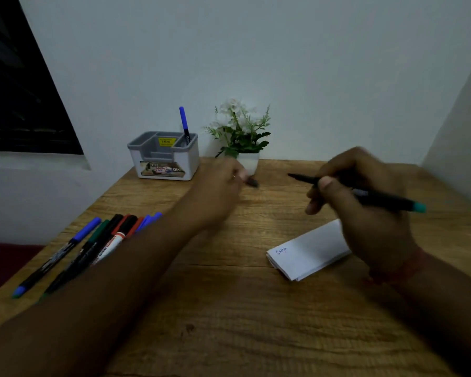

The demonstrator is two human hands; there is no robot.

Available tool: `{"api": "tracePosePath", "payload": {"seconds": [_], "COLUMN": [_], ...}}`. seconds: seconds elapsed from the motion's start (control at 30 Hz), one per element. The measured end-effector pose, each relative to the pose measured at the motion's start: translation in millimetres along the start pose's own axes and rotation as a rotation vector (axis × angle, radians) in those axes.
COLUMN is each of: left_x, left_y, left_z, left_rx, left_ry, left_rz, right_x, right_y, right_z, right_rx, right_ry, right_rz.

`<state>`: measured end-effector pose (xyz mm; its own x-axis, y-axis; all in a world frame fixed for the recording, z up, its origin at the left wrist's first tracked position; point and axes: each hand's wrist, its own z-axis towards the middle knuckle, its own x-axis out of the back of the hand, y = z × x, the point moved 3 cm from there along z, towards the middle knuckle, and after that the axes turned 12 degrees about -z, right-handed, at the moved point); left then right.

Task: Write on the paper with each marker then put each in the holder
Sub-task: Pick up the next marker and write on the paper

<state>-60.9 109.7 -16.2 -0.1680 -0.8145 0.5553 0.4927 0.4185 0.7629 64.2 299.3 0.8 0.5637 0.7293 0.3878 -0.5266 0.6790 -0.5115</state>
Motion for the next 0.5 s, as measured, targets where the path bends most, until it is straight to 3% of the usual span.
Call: {"api": "tracePosePath", "payload": {"seconds": [0.13,0.33,0.5], "left_x": [-32.1,-34.4,-34.3], "left_y": [-8.2,-21.5,-27.7], "left_z": [-2.3,0.5,1.1], "left_rx": [-0.061,-0.005,-0.049], "left_ry": [-0.111,-0.169,-0.128], "left_rz": [0.211,0.227,0.405], "right_x": [-10.8,-9.9,-13.0], "right_y": [21.4,28.7,32.3], "right_z": [-1.0,1.5,0.9], "right_rx": [-0.124,-0.163,-0.223], "right_ry": [-0.067,-0.090,-0.113], "right_rz": [-0.037,-0.046,-0.043]}}
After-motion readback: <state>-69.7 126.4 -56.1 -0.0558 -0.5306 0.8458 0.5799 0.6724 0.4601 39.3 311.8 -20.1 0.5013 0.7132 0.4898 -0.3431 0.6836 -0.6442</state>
